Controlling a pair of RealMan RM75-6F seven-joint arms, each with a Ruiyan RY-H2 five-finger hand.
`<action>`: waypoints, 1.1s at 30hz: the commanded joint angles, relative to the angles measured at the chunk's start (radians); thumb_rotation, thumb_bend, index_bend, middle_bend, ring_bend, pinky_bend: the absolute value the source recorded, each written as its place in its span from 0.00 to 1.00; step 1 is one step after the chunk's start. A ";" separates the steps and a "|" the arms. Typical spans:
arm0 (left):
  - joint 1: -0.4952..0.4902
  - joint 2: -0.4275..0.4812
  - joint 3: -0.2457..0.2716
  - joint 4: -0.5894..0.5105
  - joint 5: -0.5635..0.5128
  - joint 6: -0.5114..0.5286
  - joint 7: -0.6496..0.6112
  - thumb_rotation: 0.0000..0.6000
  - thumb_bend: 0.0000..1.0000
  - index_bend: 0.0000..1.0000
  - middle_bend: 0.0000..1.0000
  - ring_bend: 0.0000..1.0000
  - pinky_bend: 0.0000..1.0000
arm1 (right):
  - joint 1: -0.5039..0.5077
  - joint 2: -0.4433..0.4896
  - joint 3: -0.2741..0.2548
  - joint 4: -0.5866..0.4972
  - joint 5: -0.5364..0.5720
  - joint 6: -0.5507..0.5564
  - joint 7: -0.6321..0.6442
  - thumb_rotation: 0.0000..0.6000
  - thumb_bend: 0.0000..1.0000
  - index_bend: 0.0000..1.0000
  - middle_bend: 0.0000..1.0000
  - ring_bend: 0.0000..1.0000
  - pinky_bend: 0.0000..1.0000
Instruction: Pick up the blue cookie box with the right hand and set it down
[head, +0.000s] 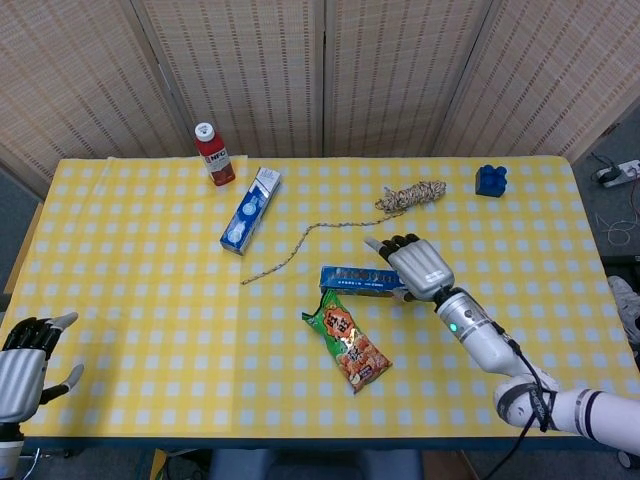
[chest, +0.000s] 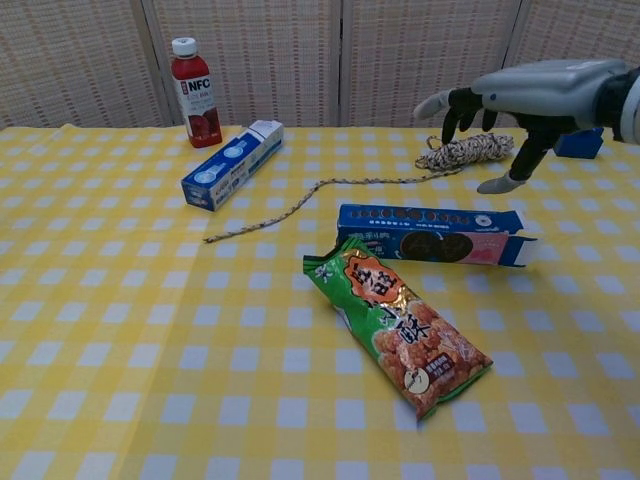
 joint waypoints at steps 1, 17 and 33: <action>0.000 -0.001 0.001 0.002 0.001 -0.001 -0.003 1.00 0.27 0.23 0.25 0.20 0.12 | 0.067 -0.081 -0.006 0.079 0.069 -0.038 -0.059 1.00 0.20 0.09 0.24 0.19 0.24; 0.003 -0.003 -0.001 0.049 -0.020 -0.017 -0.053 1.00 0.27 0.23 0.25 0.20 0.12 | 0.259 -0.303 -0.052 0.301 0.303 -0.089 -0.145 1.00 0.20 0.09 0.24 0.19 0.24; 0.006 -0.008 -0.003 0.070 -0.024 -0.019 -0.073 1.00 0.27 0.24 0.25 0.20 0.12 | 0.373 -0.406 -0.076 0.425 0.433 -0.106 -0.186 1.00 0.20 0.21 0.24 0.19 0.24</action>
